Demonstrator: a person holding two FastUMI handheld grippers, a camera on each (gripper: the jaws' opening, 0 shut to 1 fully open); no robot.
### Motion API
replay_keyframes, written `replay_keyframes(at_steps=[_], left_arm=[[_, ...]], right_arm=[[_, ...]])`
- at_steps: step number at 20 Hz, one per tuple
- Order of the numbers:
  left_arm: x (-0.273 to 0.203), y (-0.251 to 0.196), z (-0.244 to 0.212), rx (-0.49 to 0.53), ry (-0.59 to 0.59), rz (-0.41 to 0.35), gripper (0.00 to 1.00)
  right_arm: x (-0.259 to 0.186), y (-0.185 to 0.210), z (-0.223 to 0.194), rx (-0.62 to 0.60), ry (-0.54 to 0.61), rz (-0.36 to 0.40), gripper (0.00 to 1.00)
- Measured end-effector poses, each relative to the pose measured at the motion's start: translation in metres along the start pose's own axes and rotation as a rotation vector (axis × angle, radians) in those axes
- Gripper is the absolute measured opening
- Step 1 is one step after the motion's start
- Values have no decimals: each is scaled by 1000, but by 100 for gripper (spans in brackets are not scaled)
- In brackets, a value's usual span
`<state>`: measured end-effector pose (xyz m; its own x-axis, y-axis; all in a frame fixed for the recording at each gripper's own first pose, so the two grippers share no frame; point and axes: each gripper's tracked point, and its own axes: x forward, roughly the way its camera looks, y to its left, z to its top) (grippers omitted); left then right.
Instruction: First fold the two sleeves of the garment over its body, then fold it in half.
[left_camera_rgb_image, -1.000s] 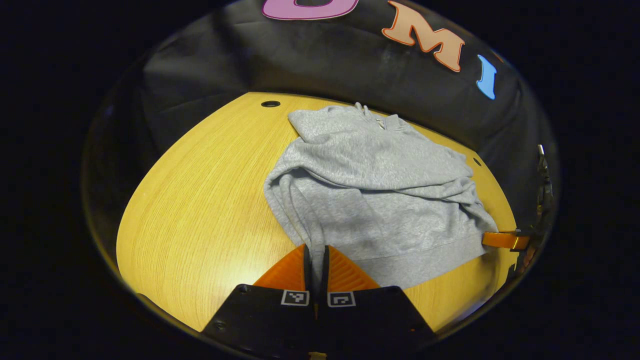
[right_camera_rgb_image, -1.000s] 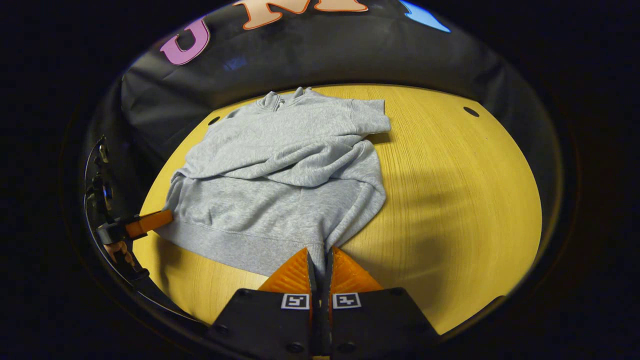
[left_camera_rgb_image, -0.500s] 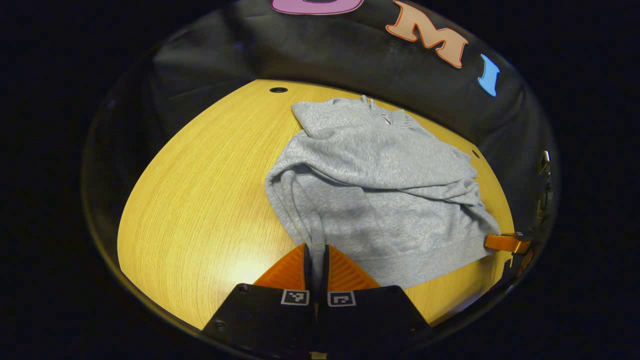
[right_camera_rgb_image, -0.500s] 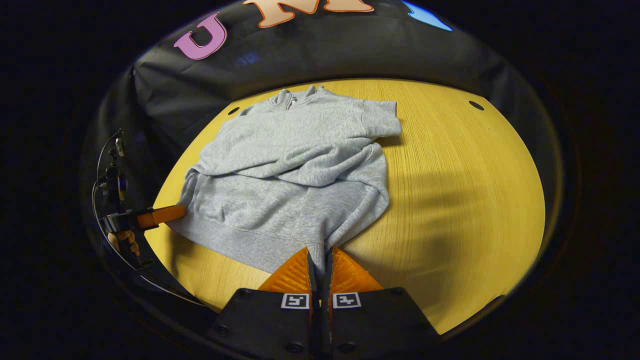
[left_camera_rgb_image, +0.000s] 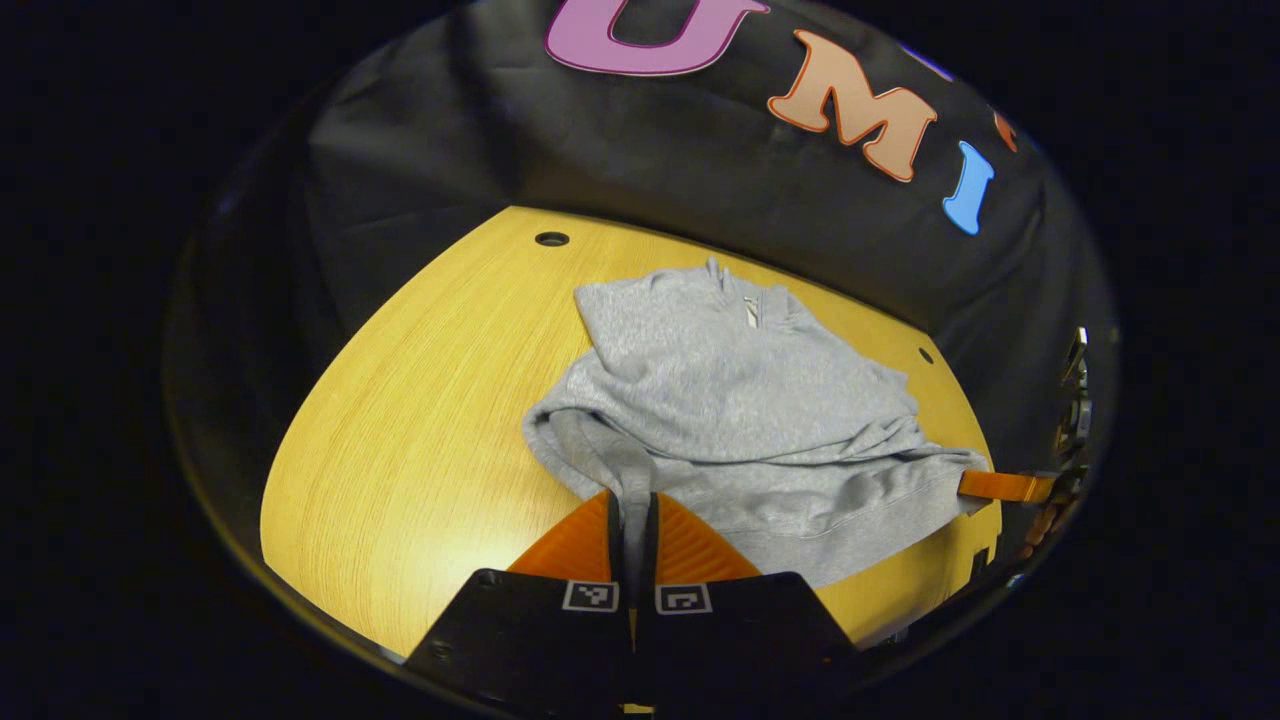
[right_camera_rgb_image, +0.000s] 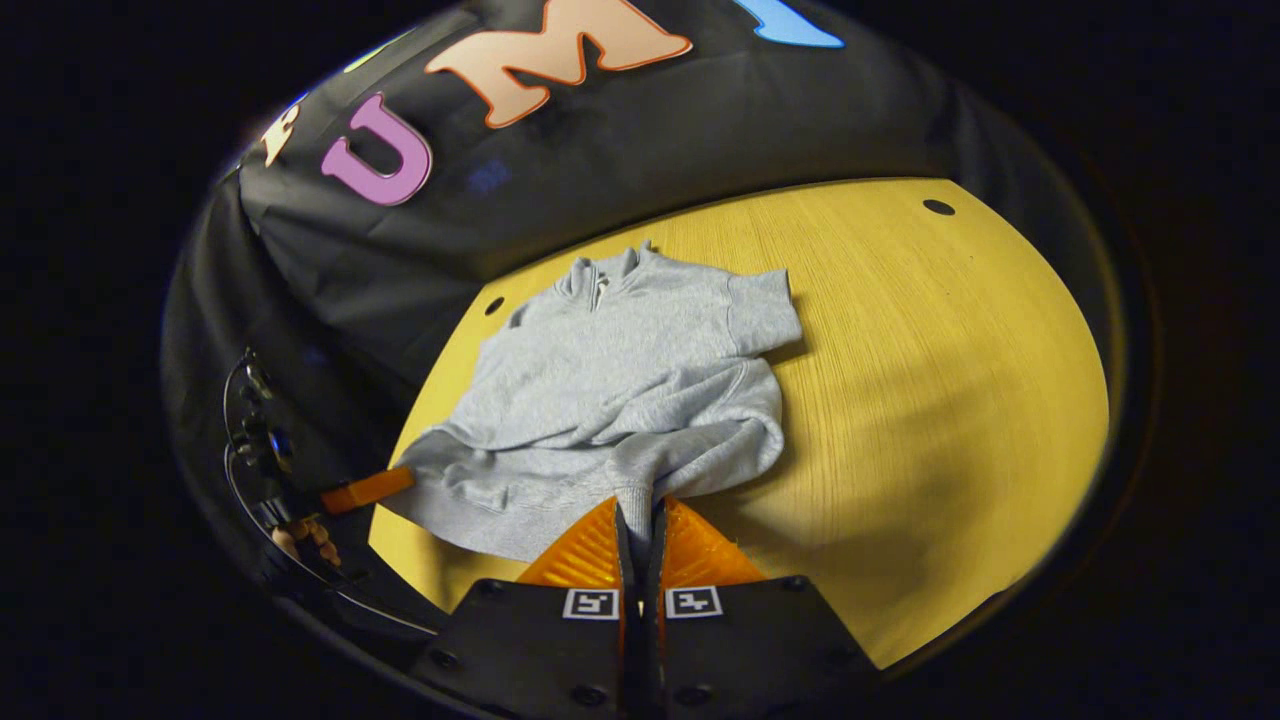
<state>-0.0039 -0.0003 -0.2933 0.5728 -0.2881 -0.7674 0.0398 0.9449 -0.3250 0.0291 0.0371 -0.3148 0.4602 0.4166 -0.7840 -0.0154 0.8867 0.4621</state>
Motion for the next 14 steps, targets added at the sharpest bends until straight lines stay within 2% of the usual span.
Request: replay_keyframes(at_steps=[8,14], left_arm=[[18,-1,63,-33,-45,-45,0],[54,-1,88,-60,-3,-68,0]], right_arm=[[14,12,56,117,-34,36,3],[46,8,82,302,-6,50,3]])
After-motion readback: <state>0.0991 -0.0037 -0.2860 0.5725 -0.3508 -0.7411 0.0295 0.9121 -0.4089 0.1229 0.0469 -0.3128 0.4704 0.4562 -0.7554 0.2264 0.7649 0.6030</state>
